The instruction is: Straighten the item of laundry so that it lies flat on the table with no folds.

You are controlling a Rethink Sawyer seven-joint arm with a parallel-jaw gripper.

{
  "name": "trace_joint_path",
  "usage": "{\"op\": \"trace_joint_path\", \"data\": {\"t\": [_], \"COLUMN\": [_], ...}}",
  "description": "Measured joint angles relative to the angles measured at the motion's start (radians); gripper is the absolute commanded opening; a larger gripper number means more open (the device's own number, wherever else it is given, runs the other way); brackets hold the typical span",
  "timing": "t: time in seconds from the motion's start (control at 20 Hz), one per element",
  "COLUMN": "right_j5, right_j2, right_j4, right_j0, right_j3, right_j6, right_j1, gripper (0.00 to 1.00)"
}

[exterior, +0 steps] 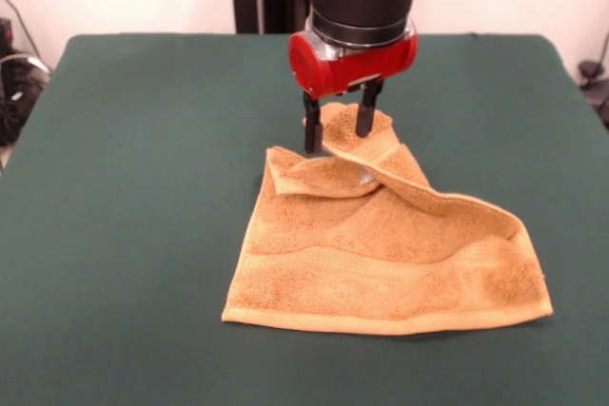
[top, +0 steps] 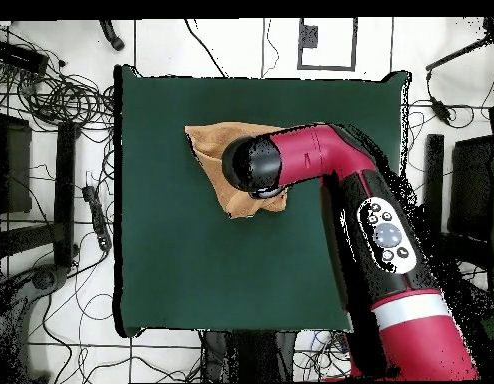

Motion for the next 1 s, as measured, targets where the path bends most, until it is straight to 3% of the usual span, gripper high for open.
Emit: {"op": "trace_joint_path", "data": {"t": [1.0], "right_j5": [0.000], "right_j2": [-0.004], "right_j4": [-0.035], "right_j0": [0.000], "right_j3": [0.002], "right_j6": [0.000], "right_j1": [0.006], "gripper": [1.00]}}
